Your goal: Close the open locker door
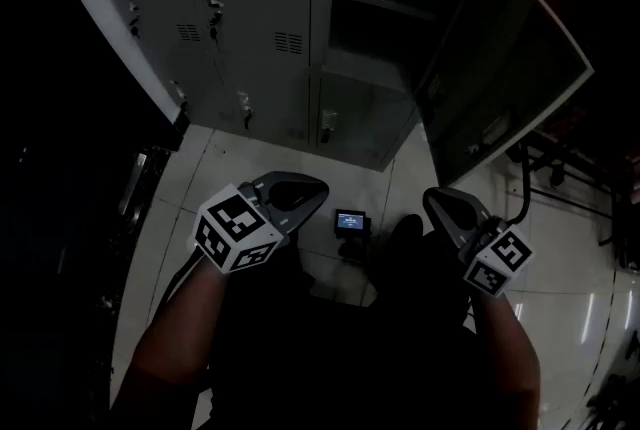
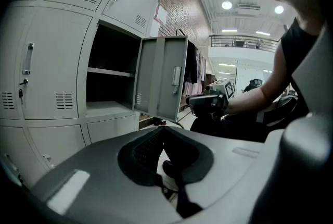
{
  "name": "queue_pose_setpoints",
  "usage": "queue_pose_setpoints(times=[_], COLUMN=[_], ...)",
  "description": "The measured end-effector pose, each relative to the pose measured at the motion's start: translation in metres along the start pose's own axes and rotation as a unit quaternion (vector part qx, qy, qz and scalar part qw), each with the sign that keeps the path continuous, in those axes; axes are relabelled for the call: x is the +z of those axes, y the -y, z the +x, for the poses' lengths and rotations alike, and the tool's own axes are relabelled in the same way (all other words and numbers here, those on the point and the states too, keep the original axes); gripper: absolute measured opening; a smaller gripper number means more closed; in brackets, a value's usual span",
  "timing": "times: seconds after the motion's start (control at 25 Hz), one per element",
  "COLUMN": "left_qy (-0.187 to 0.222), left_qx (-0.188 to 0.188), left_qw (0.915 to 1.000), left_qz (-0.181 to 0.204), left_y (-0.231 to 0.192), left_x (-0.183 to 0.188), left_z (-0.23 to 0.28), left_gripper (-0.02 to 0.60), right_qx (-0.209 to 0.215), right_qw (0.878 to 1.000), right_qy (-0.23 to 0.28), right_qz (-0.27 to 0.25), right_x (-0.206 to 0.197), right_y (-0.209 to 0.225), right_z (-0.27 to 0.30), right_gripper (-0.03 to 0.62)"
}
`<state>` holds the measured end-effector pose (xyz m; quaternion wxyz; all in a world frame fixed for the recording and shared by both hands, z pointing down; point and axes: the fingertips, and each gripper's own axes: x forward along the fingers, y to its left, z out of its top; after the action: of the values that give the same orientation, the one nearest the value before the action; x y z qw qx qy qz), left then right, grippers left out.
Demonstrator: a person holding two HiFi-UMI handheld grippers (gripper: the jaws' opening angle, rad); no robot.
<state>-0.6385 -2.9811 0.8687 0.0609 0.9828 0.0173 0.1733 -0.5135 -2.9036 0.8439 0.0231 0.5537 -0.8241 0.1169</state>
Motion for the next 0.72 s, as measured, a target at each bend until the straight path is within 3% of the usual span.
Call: queue_pose_setpoints(times=[0.36, 0.64, 0.72], left_qy=[-0.002, 0.001, 0.002], left_qx=[-0.002, -0.002, -0.002], left_qw=[1.0000, 1.0000, 1.0000], left_qz=[-0.004, -0.004, -0.004], left_y=[-0.002, -0.003, -0.004], left_x=[-0.005, -0.003, -0.002], left_z=[-0.003, 0.000, 0.001], left_gripper=[0.012, 0.012, 0.012], right_qx=[-0.006, -0.022, -0.029], right_qw=[1.000, 0.999, 0.999], right_qy=[-0.006, 0.026, 0.021], right_qz=[0.002, -0.013, -0.018], right_x=[-0.006, 0.008, 0.011], right_y=[-0.001, 0.010, 0.019], right_z=[0.005, -0.011, -0.021], right_gripper=[0.002, 0.003, 0.035])
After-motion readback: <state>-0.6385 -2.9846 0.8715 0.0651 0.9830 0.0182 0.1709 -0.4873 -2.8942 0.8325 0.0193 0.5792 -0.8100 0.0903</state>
